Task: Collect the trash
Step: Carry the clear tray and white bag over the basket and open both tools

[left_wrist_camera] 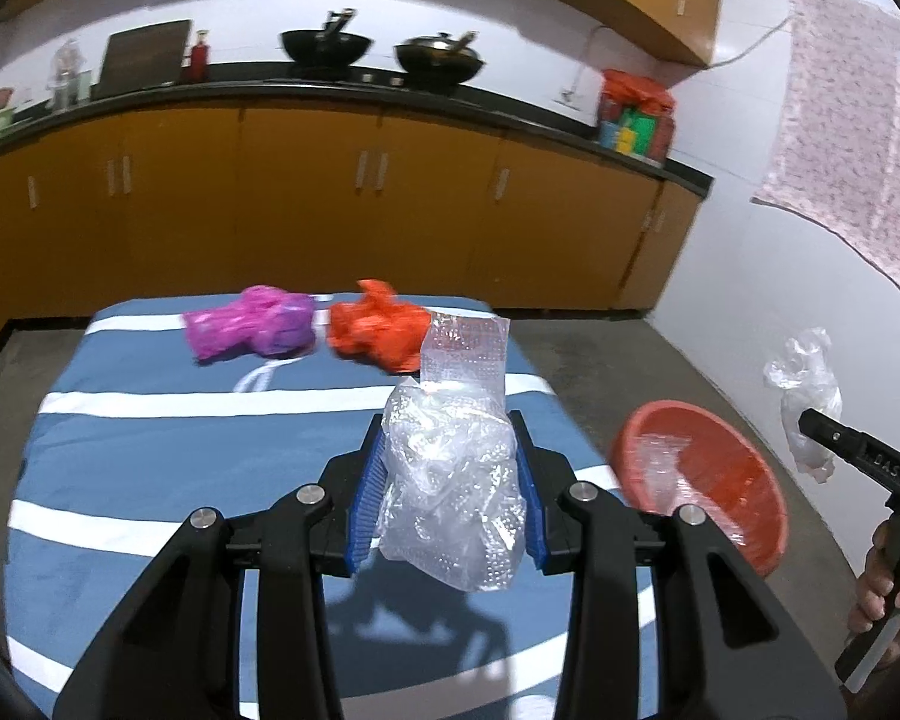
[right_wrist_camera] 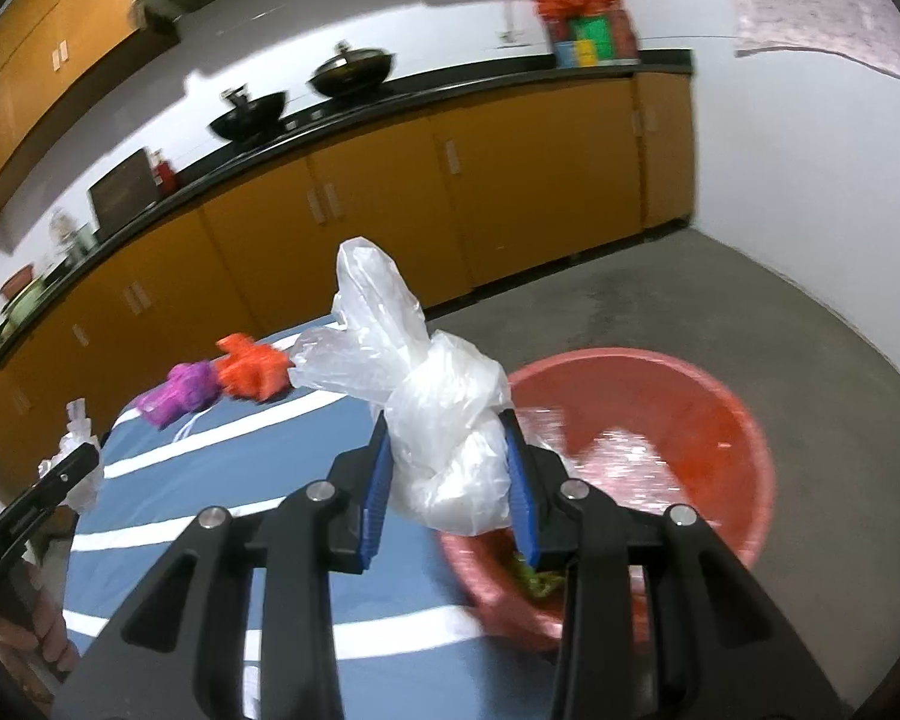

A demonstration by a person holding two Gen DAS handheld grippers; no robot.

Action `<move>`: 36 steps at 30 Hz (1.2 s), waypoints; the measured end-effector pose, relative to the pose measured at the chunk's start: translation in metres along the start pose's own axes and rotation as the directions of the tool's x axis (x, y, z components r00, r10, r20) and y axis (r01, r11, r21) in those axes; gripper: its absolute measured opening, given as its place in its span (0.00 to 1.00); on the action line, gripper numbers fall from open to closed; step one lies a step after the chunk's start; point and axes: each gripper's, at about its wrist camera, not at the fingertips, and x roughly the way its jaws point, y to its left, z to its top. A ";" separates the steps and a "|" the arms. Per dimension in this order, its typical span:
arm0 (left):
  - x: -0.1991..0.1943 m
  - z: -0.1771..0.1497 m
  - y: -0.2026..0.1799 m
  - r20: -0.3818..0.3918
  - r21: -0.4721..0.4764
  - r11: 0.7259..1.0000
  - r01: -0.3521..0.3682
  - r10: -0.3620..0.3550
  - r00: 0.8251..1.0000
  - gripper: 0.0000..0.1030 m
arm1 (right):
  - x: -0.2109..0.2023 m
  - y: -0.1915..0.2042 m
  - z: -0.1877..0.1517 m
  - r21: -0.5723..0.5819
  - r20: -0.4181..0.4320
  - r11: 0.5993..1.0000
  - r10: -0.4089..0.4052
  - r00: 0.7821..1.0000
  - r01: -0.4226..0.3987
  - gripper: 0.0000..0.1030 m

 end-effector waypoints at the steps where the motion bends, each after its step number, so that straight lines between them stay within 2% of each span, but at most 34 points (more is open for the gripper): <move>1: 0.002 0.000 -0.006 -0.001 0.007 1.000 0.010 -0.010 1.000 0.38 | 0.000 0.000 0.000 0.000 0.000 1.000 0.000 1.000 0.000 0.33; 9: 0.016 -0.002 -0.053 -0.017 0.043 0.994 0.101 -0.100 0.995 0.38 | -0.012 -0.045 -0.003 0.066 0.009 0.996 -0.062 0.998 0.061 0.33; 17: 0.031 -0.006 -0.084 -0.046 0.090 0.985 0.145 -0.141 0.989 0.38 | -0.009 -0.070 -0.008 0.102 0.002 0.991 -0.085 0.996 0.084 0.33; 36: 0.050 -0.019 -0.129 -0.108 0.153 0.964 0.217 -0.202 0.973 0.38 | 0.005 -0.086 -0.011 0.146 -0.009 0.984 -0.102 0.995 0.102 0.33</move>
